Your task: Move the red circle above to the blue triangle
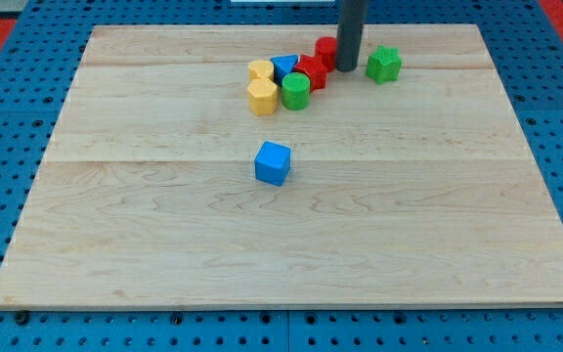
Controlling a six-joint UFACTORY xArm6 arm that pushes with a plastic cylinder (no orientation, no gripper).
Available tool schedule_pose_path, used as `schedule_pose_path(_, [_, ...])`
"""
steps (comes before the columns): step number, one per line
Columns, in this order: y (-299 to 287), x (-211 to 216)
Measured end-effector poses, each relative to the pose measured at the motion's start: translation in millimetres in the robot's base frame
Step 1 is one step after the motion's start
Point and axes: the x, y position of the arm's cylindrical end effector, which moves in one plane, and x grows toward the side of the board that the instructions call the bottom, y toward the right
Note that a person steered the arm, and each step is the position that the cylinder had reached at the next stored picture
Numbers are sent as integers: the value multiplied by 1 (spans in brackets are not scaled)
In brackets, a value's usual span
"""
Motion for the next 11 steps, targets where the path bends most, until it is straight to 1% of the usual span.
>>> schedule_pose_path(1, [-14, -26])
schedule_pose_path(2, [-11, -26])
schedule_pose_path(3, [18, -37])
schedule_pose_path(4, [-10, -54])
schedule_pose_path(5, [-50, -21])
schedule_pose_path(6, [-54, -24])
schedule_pose_path(7, [-59, -57])
schedule_pose_path(8, [-101, -53])
schedule_pose_path(9, [-130, -43])
schedule_pose_path(10, [-126, -53])
schedule_pose_path(11, [-90, -60])
